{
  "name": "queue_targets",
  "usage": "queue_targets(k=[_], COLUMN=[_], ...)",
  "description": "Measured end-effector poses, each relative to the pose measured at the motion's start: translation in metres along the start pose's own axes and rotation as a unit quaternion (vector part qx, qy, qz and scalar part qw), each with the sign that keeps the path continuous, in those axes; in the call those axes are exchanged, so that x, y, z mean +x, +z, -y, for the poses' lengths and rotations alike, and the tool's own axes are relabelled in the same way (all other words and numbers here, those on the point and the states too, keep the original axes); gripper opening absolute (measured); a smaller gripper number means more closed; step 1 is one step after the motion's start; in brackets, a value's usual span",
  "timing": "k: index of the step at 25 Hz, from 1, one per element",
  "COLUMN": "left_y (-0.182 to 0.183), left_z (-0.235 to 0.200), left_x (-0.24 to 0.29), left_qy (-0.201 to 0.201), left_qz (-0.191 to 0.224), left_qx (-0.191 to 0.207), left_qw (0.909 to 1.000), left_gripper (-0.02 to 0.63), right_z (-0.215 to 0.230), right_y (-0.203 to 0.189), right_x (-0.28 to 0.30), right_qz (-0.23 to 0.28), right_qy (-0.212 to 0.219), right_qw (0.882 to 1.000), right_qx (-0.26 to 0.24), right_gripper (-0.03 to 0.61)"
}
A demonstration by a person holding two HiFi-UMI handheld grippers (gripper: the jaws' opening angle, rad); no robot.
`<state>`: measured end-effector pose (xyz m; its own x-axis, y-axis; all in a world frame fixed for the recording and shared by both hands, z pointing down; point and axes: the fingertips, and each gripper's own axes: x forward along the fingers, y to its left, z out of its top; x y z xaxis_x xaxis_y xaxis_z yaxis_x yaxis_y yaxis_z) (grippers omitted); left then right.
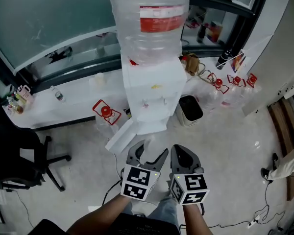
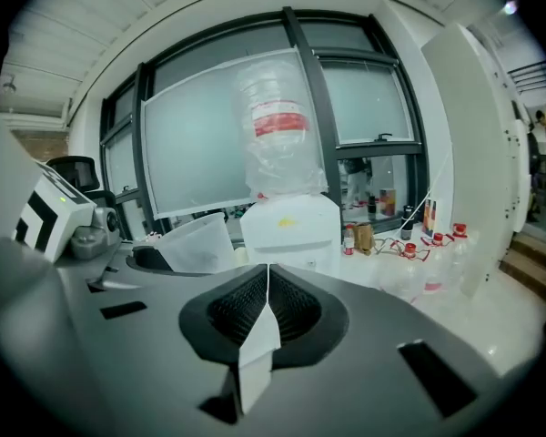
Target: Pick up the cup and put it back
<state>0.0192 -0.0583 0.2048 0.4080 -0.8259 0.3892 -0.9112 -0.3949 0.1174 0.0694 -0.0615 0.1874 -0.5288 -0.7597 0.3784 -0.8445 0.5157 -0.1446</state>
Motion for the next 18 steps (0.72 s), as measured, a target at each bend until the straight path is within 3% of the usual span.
queue_targets(k=[9,14,18], left_y=[-0.016,-0.049,-0.085], left_z=[0.007,-0.004,-0.015], left_x=[0.076,0.105,0.131], left_qy=[0.105,0.151,0.166], left_qz=[-0.009,-0.016,-0.021], left_qx=[-0.012,-0.028,-0.034], left_qw=[0.9943,0.9881,0.9853], left_gripper=[0.273,0.273,0.273], right_z=[0.067,0.081,0.093], right_y=[-0.012,-0.042,-0.074], right_x=[0.052,0.081,0.113], right_qz=[-0.034,-0.062,-0.062], right_qy=[0.122,0.172,0.188], right_qw=[0.992,0.982,0.979], right_qx=[-0.025,-0.044,-0.058], right_gripper=[0.021,0.021,0.021])
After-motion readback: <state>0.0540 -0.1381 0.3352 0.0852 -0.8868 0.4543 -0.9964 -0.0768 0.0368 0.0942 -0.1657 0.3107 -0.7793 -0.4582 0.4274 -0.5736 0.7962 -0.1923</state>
